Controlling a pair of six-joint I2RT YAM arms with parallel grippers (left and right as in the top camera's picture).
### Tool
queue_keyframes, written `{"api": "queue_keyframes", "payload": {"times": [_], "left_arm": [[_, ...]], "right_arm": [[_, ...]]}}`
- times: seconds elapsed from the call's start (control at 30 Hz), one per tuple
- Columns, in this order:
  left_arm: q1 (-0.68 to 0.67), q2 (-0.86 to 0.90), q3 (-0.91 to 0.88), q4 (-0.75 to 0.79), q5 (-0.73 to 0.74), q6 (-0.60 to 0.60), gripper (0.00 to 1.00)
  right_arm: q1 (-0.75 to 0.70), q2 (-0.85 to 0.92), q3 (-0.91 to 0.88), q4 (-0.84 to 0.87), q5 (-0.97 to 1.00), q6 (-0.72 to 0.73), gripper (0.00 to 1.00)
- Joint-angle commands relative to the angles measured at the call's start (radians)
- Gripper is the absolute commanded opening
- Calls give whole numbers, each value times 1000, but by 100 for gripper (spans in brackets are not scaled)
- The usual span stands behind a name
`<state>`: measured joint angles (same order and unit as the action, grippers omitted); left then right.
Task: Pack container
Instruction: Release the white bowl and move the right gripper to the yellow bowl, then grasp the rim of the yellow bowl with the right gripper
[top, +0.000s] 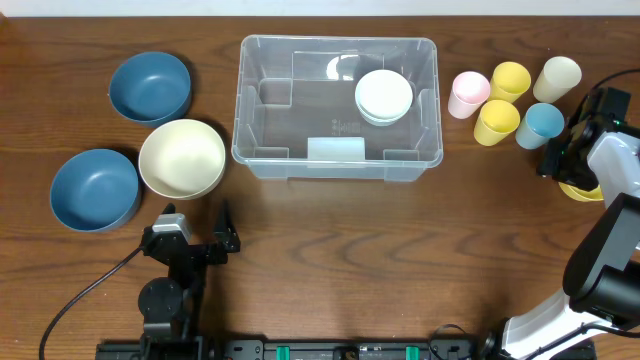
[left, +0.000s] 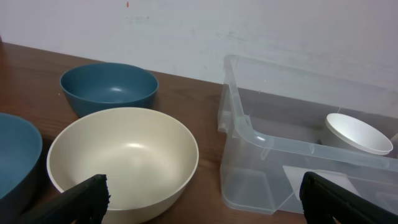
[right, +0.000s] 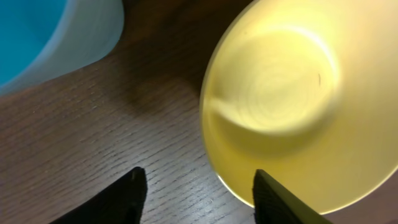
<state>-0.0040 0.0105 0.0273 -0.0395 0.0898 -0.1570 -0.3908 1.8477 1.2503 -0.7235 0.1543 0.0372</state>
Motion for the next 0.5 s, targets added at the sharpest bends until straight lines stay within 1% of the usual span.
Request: {"api": "queue_keyframes", "payload": {"times": [0.0,0.33,0.47], "left_arm": [[-4,-6,-23,-23,4,5,98],[-4,-5,-23,-23,4,5,98],[-4,-5,-23,-23,4,5,98]], "right_arm": [[-10,4,-5,4,33,-9,54],[-37,4,-9,42,41,-9,52],[-55,4,-13,50,40,-9,47]]}}
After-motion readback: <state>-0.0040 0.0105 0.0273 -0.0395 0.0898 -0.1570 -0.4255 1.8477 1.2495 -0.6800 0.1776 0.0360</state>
